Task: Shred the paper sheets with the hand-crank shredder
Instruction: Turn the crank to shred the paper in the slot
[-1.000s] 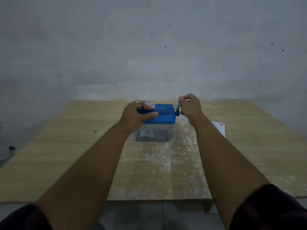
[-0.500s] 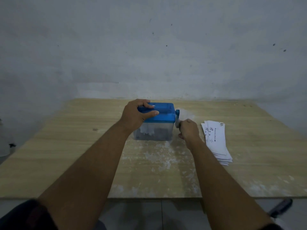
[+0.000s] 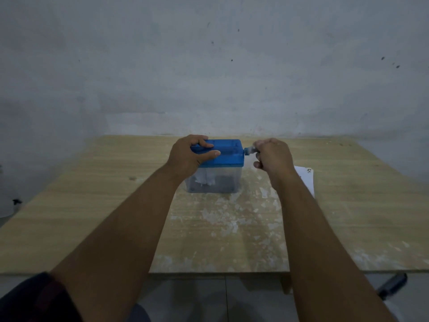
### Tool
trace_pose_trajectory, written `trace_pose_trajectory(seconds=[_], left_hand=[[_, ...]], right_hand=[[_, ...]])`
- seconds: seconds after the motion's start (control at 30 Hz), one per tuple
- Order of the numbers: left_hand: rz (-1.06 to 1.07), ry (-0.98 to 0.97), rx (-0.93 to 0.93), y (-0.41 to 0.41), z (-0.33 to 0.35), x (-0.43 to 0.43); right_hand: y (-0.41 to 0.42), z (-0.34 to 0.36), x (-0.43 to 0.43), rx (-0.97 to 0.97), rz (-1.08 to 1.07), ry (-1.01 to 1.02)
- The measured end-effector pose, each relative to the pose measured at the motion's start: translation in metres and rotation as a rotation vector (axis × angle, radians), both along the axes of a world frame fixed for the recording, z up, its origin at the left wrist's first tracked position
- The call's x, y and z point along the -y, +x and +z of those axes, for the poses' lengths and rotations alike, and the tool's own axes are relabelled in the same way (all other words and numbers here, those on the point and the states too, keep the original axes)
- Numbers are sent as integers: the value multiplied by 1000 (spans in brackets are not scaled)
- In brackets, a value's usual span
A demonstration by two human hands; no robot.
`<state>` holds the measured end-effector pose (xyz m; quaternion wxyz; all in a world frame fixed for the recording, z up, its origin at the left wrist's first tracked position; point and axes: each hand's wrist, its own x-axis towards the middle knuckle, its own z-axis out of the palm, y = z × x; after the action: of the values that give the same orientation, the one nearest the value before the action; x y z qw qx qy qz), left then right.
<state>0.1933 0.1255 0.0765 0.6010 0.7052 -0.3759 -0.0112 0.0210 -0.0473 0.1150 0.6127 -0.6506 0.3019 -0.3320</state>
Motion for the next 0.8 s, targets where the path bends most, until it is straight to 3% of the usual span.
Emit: trace_pose_trajectory(seconds=[0.2, 0.4, 0.57, 0.63, 0.8], left_hand=[[-20, 49, 18, 0, 3, 2], [-42, 69, 7, -2, 6, -3], [-61, 52, -27, -9, 9, -5], [-52, 37, -27, -11, 9, -5], [-36, 38, 7, -14, 8, -5]], right_hand=[[5, 10, 18, 58, 152, -32], [39, 19, 34, 67, 145, -56], [47, -23, 47, -237, 155, -4], [39, -47, 44, -250, 166, 79], [14, -69, 28, -236, 82, 47]])
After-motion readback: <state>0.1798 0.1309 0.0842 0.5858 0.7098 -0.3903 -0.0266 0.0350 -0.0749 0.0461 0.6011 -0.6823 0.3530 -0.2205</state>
